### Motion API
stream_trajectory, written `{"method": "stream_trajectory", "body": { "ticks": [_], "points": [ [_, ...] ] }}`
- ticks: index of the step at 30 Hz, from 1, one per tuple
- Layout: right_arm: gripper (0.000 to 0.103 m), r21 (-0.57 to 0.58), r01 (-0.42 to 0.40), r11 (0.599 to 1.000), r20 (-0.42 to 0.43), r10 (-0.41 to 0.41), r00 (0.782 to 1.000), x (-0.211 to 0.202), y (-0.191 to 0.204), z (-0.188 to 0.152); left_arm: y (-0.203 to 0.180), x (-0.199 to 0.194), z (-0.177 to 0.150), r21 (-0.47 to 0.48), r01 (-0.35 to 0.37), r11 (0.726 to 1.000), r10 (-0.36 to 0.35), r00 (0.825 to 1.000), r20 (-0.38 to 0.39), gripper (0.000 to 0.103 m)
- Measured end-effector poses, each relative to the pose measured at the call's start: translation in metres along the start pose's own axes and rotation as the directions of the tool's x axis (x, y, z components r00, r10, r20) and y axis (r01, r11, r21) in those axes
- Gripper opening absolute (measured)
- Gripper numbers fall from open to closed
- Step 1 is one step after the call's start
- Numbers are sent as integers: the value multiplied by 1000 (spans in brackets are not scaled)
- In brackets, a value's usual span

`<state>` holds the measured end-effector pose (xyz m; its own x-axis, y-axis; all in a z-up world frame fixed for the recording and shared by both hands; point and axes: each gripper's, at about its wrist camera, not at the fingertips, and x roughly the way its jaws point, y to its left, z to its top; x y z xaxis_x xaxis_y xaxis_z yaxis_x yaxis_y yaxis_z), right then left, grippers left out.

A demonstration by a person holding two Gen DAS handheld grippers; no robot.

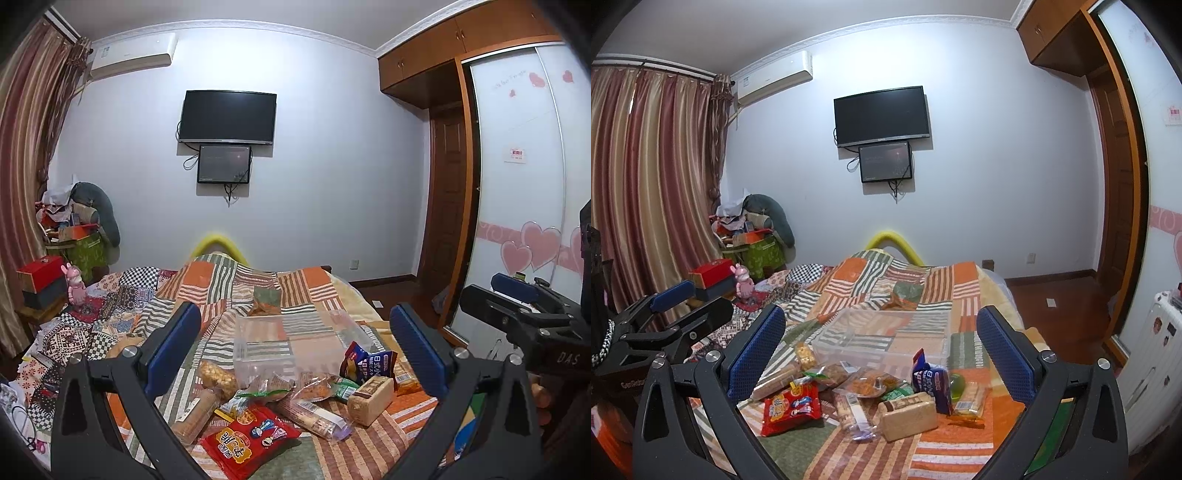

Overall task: Organize snacks
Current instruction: 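Grasp the white-labelled cracker tube with the left tool while the right tool grasps the bread loaf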

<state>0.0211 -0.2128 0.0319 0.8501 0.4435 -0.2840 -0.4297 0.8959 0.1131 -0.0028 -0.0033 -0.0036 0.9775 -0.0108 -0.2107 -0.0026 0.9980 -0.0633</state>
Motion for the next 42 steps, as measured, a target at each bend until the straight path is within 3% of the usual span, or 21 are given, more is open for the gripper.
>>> {"method": "stream_trajectory", "body": {
  "ticks": [5,9,16,21,27,35,42],
  "points": [
    [103,5,-8,1000,-13,9,1000,3,-2,-4,0,1,0,2,-8,1000,8,1000,-2,101],
    [101,-2,-13,1000,-28,13,1000,8,-2,-8,4,7,-1,-1,-10,1000,10,1000,-26,90],
    [87,7,-25,1000,-104,26,994,29,-9,-19,20,26,-13,10,-45,999,46,994,-100,82],
    [83,12,-4,1000,-190,6,982,50,-20,-36,48,46,-28,31,-99,995,104,977,-184,80],
    [83,43,28,999,-300,-14,954,76,-38,-58,88,82,-60,55,-136,989,146,934,-326,80],
    [83,68,32,997,-423,0,906,103,-45,-80,125,132,-112,54,-153,987,159,852,-499,80],
    [83,54,23,998,-499,7,867,124,-42,-96,137,164,-145,53,-150,987,153,803,-577,78]
  ]
}}
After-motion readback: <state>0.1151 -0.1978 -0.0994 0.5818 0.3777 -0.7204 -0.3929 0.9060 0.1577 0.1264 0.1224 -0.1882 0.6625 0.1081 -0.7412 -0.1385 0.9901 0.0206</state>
